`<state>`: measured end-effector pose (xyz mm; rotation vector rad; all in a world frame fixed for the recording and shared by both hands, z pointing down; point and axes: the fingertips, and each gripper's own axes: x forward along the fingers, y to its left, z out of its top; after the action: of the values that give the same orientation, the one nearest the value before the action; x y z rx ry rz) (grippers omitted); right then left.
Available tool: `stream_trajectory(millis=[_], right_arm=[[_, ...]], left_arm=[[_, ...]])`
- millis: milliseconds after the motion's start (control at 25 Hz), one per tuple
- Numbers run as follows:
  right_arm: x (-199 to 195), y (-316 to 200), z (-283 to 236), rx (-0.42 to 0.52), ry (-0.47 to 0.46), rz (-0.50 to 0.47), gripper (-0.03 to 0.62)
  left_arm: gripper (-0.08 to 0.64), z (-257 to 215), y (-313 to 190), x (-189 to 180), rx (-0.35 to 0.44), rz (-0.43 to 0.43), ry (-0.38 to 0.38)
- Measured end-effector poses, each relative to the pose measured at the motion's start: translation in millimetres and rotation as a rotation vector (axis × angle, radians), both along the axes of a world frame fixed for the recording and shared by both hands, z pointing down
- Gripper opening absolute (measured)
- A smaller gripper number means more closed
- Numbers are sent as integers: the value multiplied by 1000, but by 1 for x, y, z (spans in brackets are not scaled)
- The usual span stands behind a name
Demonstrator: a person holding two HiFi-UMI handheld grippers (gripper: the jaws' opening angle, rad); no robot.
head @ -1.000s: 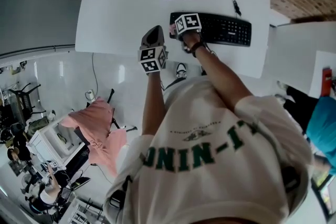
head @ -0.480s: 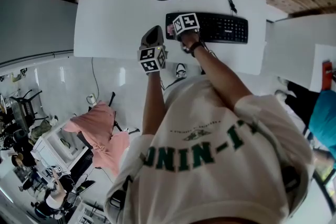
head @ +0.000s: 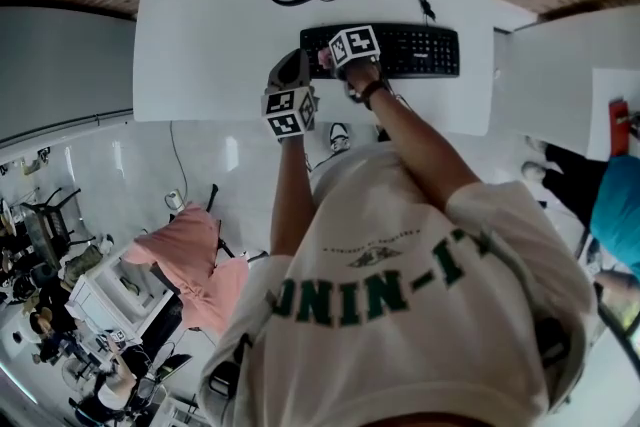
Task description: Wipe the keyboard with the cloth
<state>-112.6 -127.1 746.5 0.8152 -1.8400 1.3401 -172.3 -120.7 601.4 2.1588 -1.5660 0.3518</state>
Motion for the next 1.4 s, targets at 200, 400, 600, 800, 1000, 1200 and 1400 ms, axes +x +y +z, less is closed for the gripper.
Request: stream_trajectory(millis=[200, 400, 600, 800, 1000, 1200, 1400], right_arm=[[22, 0, 0, -1, 3, 32, 50], [44, 0, -1, 5, 6, 65, 49], [65, 1, 0, 8, 8, 95, 51], [83, 1, 2, 5, 1, 109, 51], [96, 5, -2, 8, -5, 108, 51], [112, 5, -3, 7, 5, 106, 51], [131, 7, -3, 10, 19, 110, 51]], left_arm=[[-8, 2, -4, 21, 0, 34, 9], [-8, 4, -5, 41, -6, 73, 11], [-8, 6, -8, 60, -9, 109, 12], [-8, 9, -11, 79, -13, 145, 11], [-8, 8, -10, 93, -16, 165, 12], [-8, 11, -12, 109, -25, 189, 13], [-8, 13, -14, 127, -26, 214, 21]])
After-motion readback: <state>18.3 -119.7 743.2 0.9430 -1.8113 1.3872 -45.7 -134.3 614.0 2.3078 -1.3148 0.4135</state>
